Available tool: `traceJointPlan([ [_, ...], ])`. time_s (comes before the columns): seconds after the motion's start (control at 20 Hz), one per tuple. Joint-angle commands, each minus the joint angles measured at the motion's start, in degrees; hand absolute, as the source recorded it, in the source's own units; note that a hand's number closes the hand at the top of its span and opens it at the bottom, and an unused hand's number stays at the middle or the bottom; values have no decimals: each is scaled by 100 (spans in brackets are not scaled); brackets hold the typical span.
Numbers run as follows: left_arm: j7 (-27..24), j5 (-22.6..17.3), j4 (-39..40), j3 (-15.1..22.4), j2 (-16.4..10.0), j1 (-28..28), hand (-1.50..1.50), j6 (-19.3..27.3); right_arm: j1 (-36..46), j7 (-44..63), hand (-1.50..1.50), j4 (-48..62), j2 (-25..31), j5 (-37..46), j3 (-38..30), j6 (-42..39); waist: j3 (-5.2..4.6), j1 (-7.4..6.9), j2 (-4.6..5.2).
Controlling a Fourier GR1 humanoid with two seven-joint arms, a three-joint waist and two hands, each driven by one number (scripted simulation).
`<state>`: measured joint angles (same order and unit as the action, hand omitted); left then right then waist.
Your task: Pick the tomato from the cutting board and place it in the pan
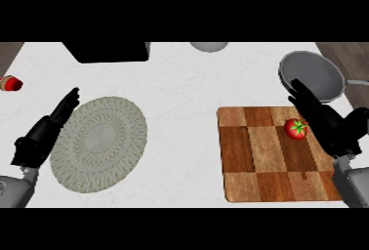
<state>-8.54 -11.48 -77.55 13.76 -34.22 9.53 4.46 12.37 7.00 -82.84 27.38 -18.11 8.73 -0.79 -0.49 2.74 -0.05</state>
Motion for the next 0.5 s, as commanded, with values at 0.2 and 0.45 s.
traceJointPlan([
  [0.2, 962, 10, -534, 219, 564, 455, 0, 230, 968, 301, -150, 2437, 850, -422, -1403, -368, 74, -466, 86],
  [0.45, 857, -131, -626, 369, 807, 135, 0, 180, 318, -237, 150, 2920, 1320, 1869, -611, 1271, 78, -538, 111],
])
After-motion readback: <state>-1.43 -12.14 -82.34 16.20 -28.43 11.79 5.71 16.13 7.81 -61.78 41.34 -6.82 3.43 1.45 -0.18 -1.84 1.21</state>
